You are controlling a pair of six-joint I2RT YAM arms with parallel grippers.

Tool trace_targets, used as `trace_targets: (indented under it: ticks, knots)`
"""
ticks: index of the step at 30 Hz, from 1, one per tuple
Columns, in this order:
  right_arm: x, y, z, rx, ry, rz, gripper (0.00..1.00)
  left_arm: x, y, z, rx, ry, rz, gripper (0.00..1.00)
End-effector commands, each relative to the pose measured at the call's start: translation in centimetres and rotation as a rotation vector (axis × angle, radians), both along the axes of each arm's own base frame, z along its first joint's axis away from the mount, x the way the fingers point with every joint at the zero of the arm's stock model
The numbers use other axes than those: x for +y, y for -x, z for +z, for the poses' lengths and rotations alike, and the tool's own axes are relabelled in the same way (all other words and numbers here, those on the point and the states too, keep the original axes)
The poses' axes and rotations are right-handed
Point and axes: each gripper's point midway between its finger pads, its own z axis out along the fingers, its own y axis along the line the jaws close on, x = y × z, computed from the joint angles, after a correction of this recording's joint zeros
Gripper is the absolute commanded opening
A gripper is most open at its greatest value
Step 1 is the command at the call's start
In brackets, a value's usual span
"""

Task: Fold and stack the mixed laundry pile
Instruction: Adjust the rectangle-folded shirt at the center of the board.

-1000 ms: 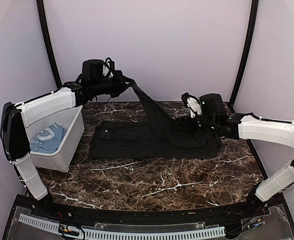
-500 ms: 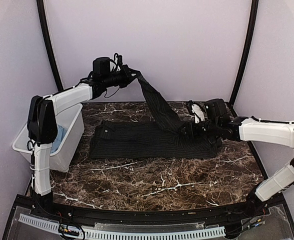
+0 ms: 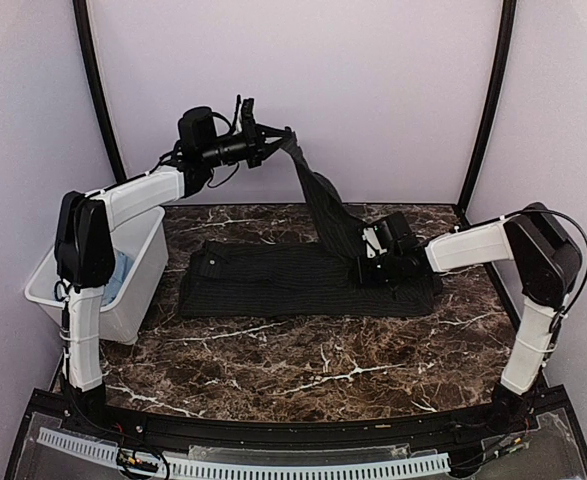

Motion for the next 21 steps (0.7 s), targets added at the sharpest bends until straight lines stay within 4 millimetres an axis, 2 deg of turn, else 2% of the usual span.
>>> trace_targets:
  ticks: [1, 2, 3, 4, 5, 6, 7, 8, 10, 12, 14, 18, 19, 20, 21]
  knots:
    - [-1.1, -3.6, 1.7, -0.084, -0.013, -0.152, 0.3, 1.6, 6.1, 2.7, -0.041, 0.003, -0.107, 0.0]
    - [-1.3, -4.0, 1.4, -0.087, -0.006, -0.172, 0.34, 2.2, 7.2, 3.8, -0.063, 0.005, -0.102, 0.0]
    - [-1.3, -4.1, 1.2, -0.088, -0.008, -0.18, 0.39, 2.4, 7.6, 2.0, -0.04, -0.019, -0.099, 0.0]
    - [-1.0, -4.1, 1.1, -0.09, -0.022, -0.169, 0.42, 2.6, 8.0, 1.7, -0.04, -0.026, -0.097, 0.0]
    - [-0.3, -4.0, 1.4, -0.104, -0.059, -0.137, 0.42, 3.0, 8.7, 1.1, -0.033, -0.04, -0.091, 0.0]
    - [0.3, -3.6, 1.7, -0.105, -0.086, -0.106, 0.42, 3.3, 9.2, 1.5, -0.042, -0.04, -0.077, 0.0]
    - [0.9, -3.2, 2.0, -0.107, -0.111, -0.071, 0.41, 3.4, 9.4, 0.5, -0.034, -0.054, -0.076, 0.0]
    - [1.3, -2.7, 2.2, -0.109, -0.129, -0.045, 0.4, 3.6, 9.8, 0.7, -0.045, -0.054, -0.082, 0.0]
    - [1.4, -2.5, 2.2, -0.109, -0.127, -0.031, 0.34, 3.7, 10.3, 0.4, -0.053, -0.054, -0.091, 0.0]
    - [1.3, -2.8, 1.6, -0.104, -0.105, -0.042, 0.22, 3.7, 10.5, 0.6, -0.068, -0.046, -0.097, 0.0]
    - [1.9, -3.1, 1.5, -0.114, -0.121, -0.033, 0.12, 3.6, 10.2, 1.7, -0.078, -0.026, -0.097, 0.0]
    - [3.8, -3.4, 0.8, -0.119, -0.134, -0.025, 0.2, 2.7, 9.6, 4.1, -0.101, 0.016, -0.133, 0.0]
    - [4.1, -3.6, 0.6, -0.118, -0.134, -0.027, 0.21, 2.4, 9.3, 3.8, -0.095, 0.016, -0.143, 0.0]
    - [4.4, -3.8, 0.4, -0.118, -0.133, -0.032, 0.2, 2.2, 9.4, 4.9, -0.111, 0.028, -0.153, 0.0]
    - [4.4, -4.0, 0.0, -0.115, -0.131, -0.044, 0.21, 1.9, 9.3, 4.6, -0.104, 0.027, -0.165, 0.0]
